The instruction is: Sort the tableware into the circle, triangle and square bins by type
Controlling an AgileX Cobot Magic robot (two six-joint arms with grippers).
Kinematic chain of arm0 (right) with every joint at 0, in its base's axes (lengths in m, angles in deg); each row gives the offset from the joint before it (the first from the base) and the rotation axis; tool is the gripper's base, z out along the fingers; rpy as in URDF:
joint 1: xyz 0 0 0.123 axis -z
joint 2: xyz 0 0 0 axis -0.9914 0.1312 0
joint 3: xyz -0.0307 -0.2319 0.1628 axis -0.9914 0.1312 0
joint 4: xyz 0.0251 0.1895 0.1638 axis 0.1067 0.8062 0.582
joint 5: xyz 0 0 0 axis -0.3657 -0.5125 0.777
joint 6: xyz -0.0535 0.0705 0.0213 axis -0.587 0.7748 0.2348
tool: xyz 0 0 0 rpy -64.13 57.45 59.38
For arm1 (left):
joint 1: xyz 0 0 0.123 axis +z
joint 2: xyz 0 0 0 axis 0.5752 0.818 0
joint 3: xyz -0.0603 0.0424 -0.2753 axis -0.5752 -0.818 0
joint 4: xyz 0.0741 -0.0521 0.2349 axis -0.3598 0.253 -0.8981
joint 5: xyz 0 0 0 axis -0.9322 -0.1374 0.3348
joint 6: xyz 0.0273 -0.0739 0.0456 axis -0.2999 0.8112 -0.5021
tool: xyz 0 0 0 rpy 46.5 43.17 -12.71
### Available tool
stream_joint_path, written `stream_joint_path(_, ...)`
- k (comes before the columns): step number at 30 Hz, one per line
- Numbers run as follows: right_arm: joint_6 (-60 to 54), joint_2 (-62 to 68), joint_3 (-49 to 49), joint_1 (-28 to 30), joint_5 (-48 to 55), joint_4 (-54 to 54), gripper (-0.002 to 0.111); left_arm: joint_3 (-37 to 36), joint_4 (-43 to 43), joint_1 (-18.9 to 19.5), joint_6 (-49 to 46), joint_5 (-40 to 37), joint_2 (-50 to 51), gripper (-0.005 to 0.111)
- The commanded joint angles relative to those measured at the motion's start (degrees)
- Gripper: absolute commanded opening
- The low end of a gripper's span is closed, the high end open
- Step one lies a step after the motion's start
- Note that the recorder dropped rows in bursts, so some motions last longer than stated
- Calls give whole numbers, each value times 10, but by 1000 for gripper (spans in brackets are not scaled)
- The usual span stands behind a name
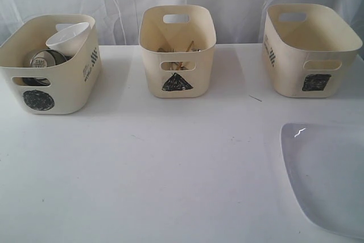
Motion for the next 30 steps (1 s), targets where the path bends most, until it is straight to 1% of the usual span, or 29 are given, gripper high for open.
stream_joint_path(1,-31,33,1,6,-26,1,46,-2,1,-4,2,1,-2,0)
stream_joint_path(3,-96,49,1,6,-37,7,42,-2,1,-4,2,1,-2,0)
stream_joint_path(6,-164,65,1,6,-52,23,31,-2,1,-4,2,1,-2,0)
stream_joint_path(7,-179,73,1,6,-69,38,21,-2,1,-4,2,1,-2,0)
stream_joint_path(8,-190,78,1,6,-83,45,16,-2,1,-4,2,1,-2,0)
stream_joint_path(9,-223,84,1,6,-111,66,6,-2,1,-4,2,1,-2,0)
stream_joint_path(10,-247,88,1,6,-124,79,3,-2,1,-4,2,1,-2,0)
stream_joint_path(11,-307,94,1,6,-139,124,0,-2,1,-4,2,1,-2,0)
stream_joint_path(12,-345,95,1,6,-140,154,0,-2,1,-4,2,1,-2,0)
stream_joint_path(13,-425,95,1,6,-128,211,0,-2,1,-4,2,1,-2,0)
stream_joint_path(15,-515,95,1,6,-101,295,0,-2,1,-4,2,1,-2,0)
stream_joint_path(16,-527,95,1,6,-101,326,0,-2,1,-4,2,1,-2,0)
stream_joint_path(18,-528,95,1,6,-109,349,1,-2,1,-4,2,1,-2,0)
stream_joint_path(19,-530,96,1,6,-109,349,5,-2,1,-4,2,1,-2,0)
stream_joint_path(21,-530,108,1,6,-107,350,21,-2,1,-4,2,1,-2,0)
stream_joint_path(22,-530,117,1,6,-107,350,31,-2,1,-4,2,1,-2,0)
stream_joint_path(24,-530,131,1,6,-107,350,38,-2,1,-4,2,1,-2,0)
stream_joint_path(26,-535,143,1,6,-107,350,39,-2,1,-4,2,1,-2,0)
stream_joint_path(30,-567,171,1,2,-113,355,38,-2,1,-4,2,1,-2,0)
